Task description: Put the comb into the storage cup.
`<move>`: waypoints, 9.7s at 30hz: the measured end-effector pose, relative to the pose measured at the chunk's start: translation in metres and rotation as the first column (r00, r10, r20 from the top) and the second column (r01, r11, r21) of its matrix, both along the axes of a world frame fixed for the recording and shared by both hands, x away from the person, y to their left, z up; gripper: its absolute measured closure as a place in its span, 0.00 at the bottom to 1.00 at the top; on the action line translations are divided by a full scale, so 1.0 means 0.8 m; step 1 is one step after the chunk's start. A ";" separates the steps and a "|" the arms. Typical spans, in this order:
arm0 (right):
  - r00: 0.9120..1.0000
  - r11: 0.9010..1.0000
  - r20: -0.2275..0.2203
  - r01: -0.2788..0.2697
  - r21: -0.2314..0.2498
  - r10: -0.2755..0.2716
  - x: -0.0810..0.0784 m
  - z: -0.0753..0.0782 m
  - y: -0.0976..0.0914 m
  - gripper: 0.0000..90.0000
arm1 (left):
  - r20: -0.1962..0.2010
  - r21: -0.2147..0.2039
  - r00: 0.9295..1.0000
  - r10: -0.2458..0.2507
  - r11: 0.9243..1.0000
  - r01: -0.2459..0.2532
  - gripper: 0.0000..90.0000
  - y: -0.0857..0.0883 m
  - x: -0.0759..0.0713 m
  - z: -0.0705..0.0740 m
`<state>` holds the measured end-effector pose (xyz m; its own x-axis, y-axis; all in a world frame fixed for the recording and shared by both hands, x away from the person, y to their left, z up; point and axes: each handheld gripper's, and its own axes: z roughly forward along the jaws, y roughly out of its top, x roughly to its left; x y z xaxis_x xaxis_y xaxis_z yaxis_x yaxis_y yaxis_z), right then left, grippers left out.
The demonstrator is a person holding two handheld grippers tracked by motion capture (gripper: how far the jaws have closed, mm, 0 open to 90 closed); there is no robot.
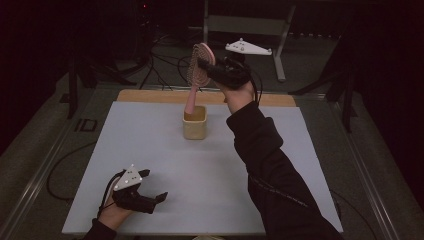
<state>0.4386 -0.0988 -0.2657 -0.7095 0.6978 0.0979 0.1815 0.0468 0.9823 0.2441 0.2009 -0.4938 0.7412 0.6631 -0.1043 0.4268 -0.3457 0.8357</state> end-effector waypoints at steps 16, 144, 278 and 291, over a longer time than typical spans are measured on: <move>0.999 0.999 0.001 0.037 0.001 -0.037 0.026 -0.037 0.004 0.72 | 0.000 -0.004 1.000 -0.001 1.000 0.001 0.00 0.001 0.000 0.000; 0.965 0.993 -0.255 0.032 -0.112 -0.060 0.056 -0.184 -0.016 0.11 | -0.002 0.002 1.000 -0.005 1.000 0.005 0.00 0.001 0.003 -0.002; 0.963 0.979 -0.268 -0.020 -0.203 -0.036 -0.203 -0.293 -0.245 0.12 | 0.001 -0.003 1.000 0.007 1.000 -0.007 0.00 0.006 0.000 0.002; 0.962 0.982 -0.269 0.004 -0.190 -0.056 -0.207 -0.302 -0.255 0.12 | 0.004 0.008 1.000 0.004 1.000 -0.004 0.00 0.005 -0.001 0.002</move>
<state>0.2733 -0.3031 -0.5069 -0.6526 0.7426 0.1504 0.4443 0.2142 0.8699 0.2431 0.2052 -0.4923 0.7392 0.6665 -0.0965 0.4252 -0.3508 0.8344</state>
